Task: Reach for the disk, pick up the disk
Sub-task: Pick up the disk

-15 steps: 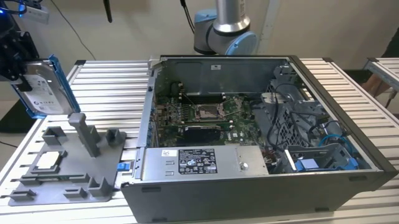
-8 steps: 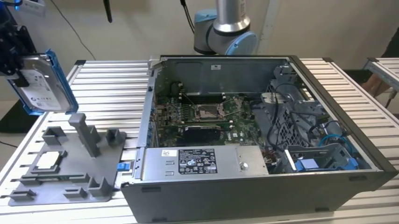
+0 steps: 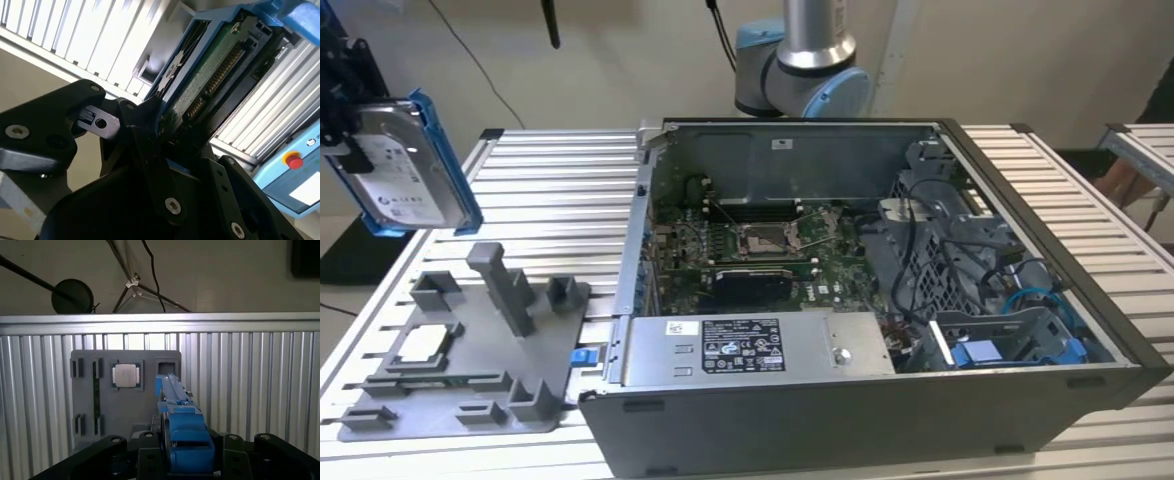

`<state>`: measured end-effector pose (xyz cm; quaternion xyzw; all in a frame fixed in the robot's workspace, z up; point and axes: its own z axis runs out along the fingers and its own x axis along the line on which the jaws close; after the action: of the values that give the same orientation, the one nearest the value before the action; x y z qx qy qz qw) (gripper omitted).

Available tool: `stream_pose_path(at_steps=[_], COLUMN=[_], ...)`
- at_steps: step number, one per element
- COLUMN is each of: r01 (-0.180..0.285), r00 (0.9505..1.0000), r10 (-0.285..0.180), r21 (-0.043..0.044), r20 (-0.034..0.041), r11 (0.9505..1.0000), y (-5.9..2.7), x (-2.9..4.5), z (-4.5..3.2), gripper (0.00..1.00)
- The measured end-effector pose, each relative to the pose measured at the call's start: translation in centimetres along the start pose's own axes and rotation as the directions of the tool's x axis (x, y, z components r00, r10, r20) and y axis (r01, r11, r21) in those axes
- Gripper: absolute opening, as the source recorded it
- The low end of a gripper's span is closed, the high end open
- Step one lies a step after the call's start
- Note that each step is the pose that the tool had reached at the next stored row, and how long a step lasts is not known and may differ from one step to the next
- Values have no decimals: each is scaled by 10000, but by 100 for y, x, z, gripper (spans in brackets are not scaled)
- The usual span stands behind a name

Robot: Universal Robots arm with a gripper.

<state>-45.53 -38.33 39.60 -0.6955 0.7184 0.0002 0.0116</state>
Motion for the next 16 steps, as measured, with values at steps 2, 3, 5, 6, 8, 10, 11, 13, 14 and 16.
stream_pose_path(at_steps=[2, 3, 5, 6, 8, 10, 11, 13, 14, 16], r01=[0, 0, 0, 0, 0, 0, -1, 0, 0, 0], r00=[10000, 10000, 10000, 10000, 10000, 10000, 10000, 10000, 10000, 10000], r10=[0, 0, 0, 0, 0, 0, 1, 1, 0, 0], r21=[0, 1, 2, 0, 0, 1, 0, 1, 1, 2], r20=[-7, -10, -15, -18, -18, -18, -19, -18, -19, -18], r11=[10000, 10000, 10000, 10000, 10000, 10000, 10000, 10000, 10000, 10000], y=[-1, -1, -2, -2, -3, -4, -4, -5, -6, -6], x=[-1, -2, -2, -3, -4, -5, -5, -6, -7, -8], z=[-49, -72, -108, -132, -190, -247, -274, -339, -375, -423], gripper=[0, 0, 0, 0, 0, 0, 0, 0, 0, 0])
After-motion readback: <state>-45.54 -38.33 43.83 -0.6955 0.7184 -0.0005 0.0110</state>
